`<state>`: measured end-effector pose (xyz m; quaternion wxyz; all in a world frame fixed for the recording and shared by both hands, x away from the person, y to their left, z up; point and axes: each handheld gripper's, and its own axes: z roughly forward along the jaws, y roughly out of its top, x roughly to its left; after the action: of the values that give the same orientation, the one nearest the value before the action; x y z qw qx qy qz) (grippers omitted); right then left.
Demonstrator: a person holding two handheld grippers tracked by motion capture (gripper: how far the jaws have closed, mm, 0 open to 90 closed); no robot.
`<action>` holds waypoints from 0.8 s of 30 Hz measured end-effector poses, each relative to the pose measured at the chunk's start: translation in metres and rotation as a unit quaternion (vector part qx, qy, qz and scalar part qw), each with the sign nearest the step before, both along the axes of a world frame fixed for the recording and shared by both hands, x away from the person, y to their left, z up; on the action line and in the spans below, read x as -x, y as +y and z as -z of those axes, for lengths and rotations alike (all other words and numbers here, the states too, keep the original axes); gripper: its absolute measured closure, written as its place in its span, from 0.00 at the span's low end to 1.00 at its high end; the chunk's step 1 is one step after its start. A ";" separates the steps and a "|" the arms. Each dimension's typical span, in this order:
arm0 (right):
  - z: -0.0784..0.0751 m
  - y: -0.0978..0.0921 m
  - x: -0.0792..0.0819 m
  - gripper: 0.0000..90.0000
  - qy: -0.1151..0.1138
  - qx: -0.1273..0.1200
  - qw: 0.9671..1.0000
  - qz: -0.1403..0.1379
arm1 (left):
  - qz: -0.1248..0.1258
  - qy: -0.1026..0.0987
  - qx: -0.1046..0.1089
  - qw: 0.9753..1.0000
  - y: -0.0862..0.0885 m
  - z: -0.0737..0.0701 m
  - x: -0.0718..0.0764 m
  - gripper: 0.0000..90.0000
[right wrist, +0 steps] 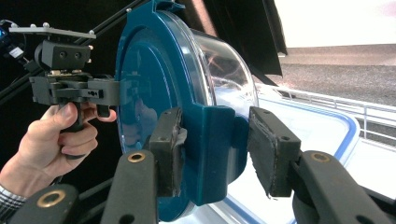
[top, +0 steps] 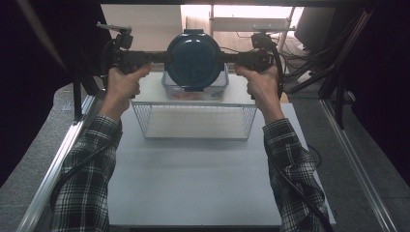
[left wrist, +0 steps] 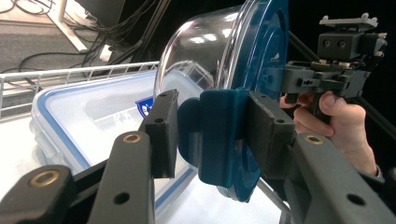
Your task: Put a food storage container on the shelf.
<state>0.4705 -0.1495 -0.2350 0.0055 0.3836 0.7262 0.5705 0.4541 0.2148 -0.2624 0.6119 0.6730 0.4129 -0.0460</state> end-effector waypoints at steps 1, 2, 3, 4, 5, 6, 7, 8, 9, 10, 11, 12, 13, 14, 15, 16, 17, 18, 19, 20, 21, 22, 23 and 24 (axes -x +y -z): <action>0.000 0.000 -0.001 0.62 0.003 0.000 1.000 0.000 | 0.000 0.000 0.001 1.000 0.000 0.000 -0.001 0.64; -0.001 0.000 -0.002 0.62 0.009 0.000 1.000 -0.001 | -0.001 0.000 0.000 1.000 0.000 0.000 -0.002 0.64; -0.001 0.000 -0.004 0.62 0.010 0.003 1.000 -0.002 | -0.002 0.000 -0.001 1.000 0.000 -0.001 -0.002 0.64; -0.001 0.000 -0.004 0.62 0.014 0.004 1.000 -0.002 | -0.005 0.000 0.000 1.000 -0.001 -0.001 -0.003 0.64; -0.001 0.000 -0.005 0.61 0.012 0.006 1.000 -0.002 | -0.006 -0.001 0.000 1.000 -0.001 -0.001 -0.004 0.64; -0.001 0.000 -0.006 0.61 0.016 0.007 1.000 -0.001 | -0.009 0.002 0.002 1.000 -0.001 -0.001 -0.004 0.64; -0.001 0.000 -0.006 0.61 0.016 0.007 1.000 -0.001 | -0.009 0.002 0.002 1.000 -0.001 -0.001 -0.004 0.64; -0.001 0.000 -0.007 0.61 0.017 0.006 1.000 0.000 | -0.012 0.001 0.005 1.000 -0.001 0.000 -0.006 0.63; 0.000 0.000 -0.008 0.61 0.018 0.004 1.000 0.001 | -0.014 0.002 0.009 1.000 -0.001 0.001 -0.006 0.63; 0.001 0.000 -0.009 0.61 0.019 0.001 1.000 0.002 | -0.016 0.004 0.013 1.000 -0.001 0.001 -0.007 0.63; 0.001 0.000 -0.009 0.61 0.021 0.000 1.000 0.004 | -0.016 0.005 0.016 1.000 0.000 0.002 -0.008 0.63; 0.001 0.000 -0.010 0.60 0.021 -0.001 1.000 0.005 | -0.017 0.007 0.019 1.000 0.000 0.003 -0.009 0.63; 0.001 0.000 -0.010 0.60 0.022 0.000 1.000 0.005 | -0.017 0.008 0.022 1.000 0.000 0.004 -0.011 0.63; 0.001 0.001 -0.011 0.60 0.022 -0.001 1.000 0.007 | -0.017 0.009 0.025 1.000 0.000 0.004 -0.011 0.63; 0.002 0.001 -0.011 0.60 0.023 -0.001 1.000 0.007 | -0.017 0.009 0.027 0.999 0.000 0.005 -0.012 0.63; 0.002 0.001 -0.011 0.60 0.023 -0.001 1.000 0.007 | -0.017 0.009 0.027 0.999 0.000 0.005 -0.013 0.63; 0.003 0.000 -0.012 0.60 0.025 -0.003 1.000 0.007 | -0.018 0.010 0.027 0.999 0.000 0.005 -0.013 0.63; 0.004 0.000 -0.012 0.60 0.028 -0.005 1.000 0.007 | -0.017 0.010 0.026 0.999 0.000 0.005 -0.013 0.63; 0.004 -0.001 -0.012 0.59 0.031 -0.007 0.999 0.006 | -0.016 0.010 0.025 1.000 0.000 0.005 -0.012 0.63; 0.005 -0.001 -0.013 0.59 0.034 -0.008 0.999 0.003 | -0.015 0.010 0.023 1.000 0.000 0.005 -0.012 0.63; 0.005 -0.001 -0.013 0.59 0.034 -0.008 0.999 0.003 | -0.015 0.010 0.023 1.000 0.000 0.005 -0.012 0.62; 0.007 -0.001 -0.013 0.58 0.040 -0.010 0.999 0.000 | -0.015 0.014 0.022 1.000 0.000 0.005 -0.013 0.62; 0.008 -0.001 -0.014 0.58 0.043 -0.014 0.999 0.002 | -0.016 0.014 0.021 1.000 0.000 0.006 -0.013 0.62; 0.009 -0.001 -0.014 0.58 0.044 -0.017 0.999 0.003 | -0.017 0.014 0.022 1.000 0.000 0.006 -0.013 0.62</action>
<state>0.4846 -0.1508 -0.2436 -0.0310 0.4107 0.7149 0.5651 0.4671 0.2149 -0.2683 0.6212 0.6518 0.4317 -0.0541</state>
